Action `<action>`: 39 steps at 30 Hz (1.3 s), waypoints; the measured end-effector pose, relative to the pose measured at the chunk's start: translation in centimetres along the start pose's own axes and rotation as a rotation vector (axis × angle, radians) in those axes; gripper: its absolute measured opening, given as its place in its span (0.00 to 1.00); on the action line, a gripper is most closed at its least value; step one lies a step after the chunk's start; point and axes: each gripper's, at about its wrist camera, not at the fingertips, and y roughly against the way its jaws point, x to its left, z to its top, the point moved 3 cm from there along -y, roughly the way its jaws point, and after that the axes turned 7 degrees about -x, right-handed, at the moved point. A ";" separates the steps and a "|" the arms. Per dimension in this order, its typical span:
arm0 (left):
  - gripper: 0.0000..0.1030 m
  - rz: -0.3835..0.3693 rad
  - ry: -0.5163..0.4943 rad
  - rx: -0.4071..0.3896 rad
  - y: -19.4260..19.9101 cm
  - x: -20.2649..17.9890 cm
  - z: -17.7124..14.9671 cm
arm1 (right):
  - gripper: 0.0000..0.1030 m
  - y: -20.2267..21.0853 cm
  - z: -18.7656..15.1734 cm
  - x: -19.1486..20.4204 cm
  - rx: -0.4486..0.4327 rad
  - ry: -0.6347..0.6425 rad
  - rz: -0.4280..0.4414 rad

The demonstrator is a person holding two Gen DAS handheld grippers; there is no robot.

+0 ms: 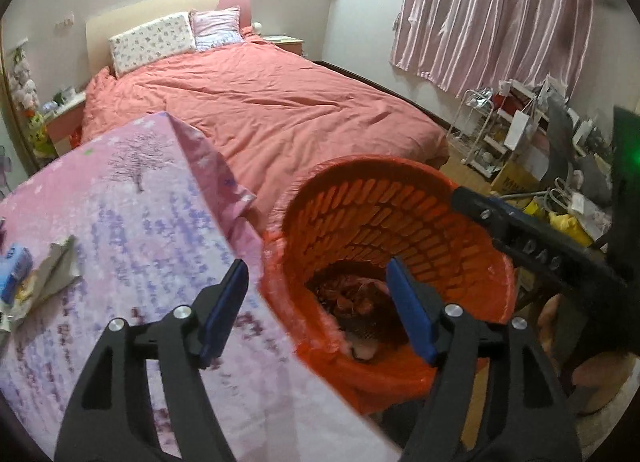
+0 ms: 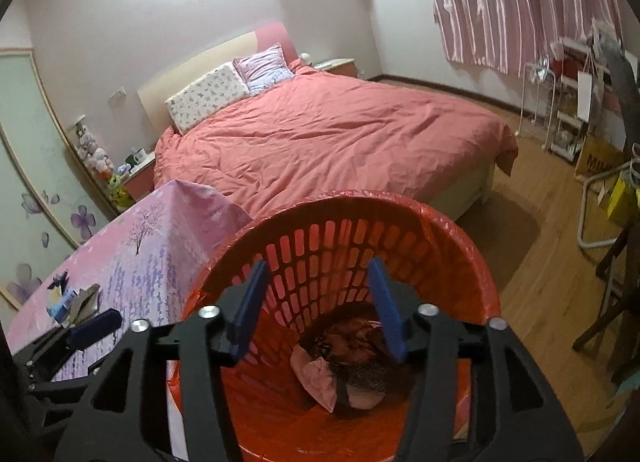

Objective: Collect trash
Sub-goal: 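Carry both cloths over the orange basket and open both tools, then reach the left tool to the blue hand-cream tube while the right tool reaches the snack wrapper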

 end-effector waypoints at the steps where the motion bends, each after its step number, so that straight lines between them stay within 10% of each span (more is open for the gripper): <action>1: 0.72 0.017 -0.007 -0.003 0.4 0.5 -0.2 | 0.68 0.4 0.0 0.2 -0.010 0.010 -0.002; 6: 0.82 0.125 -0.005 0.001 2.8 4.4 -2.0 | 0.90 1.8 -0.2 1.3 -0.064 0.018 -0.022; 20: 0.82 0.600 0.104 0.019 12.2 27.1 -7.4 | 0.94 1.5 -4.0 8.0 0.028 0.071 0.090; 34: 0.37 0.558 0.145 0.108 9.5 32.1 -7.7 | 0.94 0.0 -7.2 14.2 0.136 0.138 0.177; 39: 0.36 0.614 0.207 0.089 10.0 32.2 -8.3 | 0.94 -0.5 -8.4 17.3 0.158 0.200 0.217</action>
